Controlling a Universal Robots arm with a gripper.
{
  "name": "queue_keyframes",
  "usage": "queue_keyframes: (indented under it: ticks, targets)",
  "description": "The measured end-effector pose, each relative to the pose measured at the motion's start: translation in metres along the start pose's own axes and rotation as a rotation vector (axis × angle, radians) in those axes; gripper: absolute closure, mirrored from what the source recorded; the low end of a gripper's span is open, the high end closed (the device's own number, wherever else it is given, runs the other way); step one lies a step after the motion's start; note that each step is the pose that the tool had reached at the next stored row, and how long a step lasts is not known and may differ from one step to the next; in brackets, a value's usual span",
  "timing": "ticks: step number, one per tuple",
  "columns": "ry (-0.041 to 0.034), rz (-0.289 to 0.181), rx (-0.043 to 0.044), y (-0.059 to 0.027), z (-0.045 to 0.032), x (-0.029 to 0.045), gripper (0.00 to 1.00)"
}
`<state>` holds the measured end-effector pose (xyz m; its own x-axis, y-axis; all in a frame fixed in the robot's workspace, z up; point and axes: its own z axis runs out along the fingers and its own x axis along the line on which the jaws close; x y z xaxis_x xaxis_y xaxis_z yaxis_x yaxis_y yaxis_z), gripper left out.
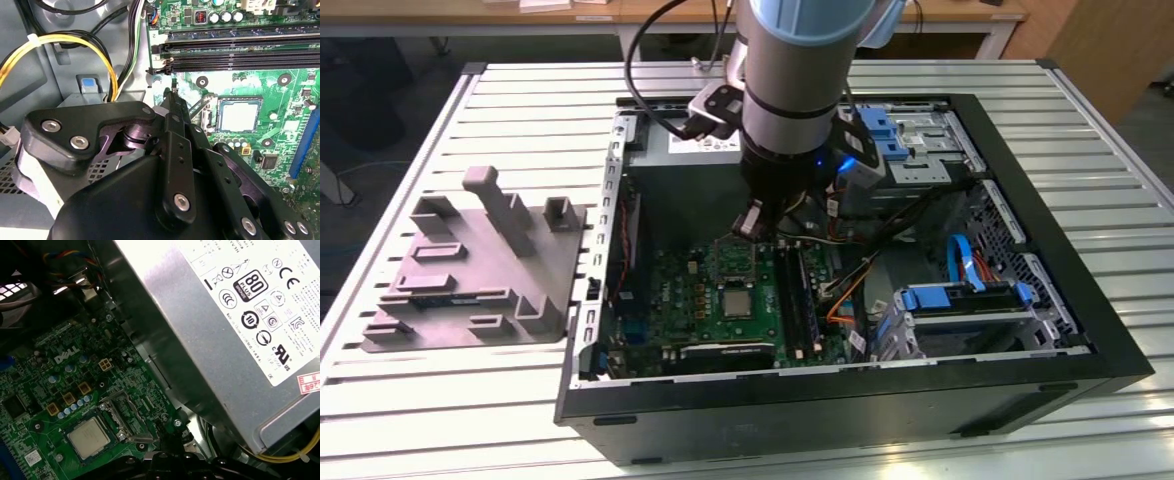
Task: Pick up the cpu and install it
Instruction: 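Close the cpu cover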
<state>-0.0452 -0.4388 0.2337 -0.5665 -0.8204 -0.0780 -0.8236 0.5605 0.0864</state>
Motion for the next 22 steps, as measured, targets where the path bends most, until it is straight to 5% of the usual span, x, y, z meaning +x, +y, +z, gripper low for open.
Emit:
queue_keyframes:
  ticks: [22]
  targets:
    - [0.0091, -0.042, -0.0112, 0.0037, -0.0059, 0.0015, 0.89]
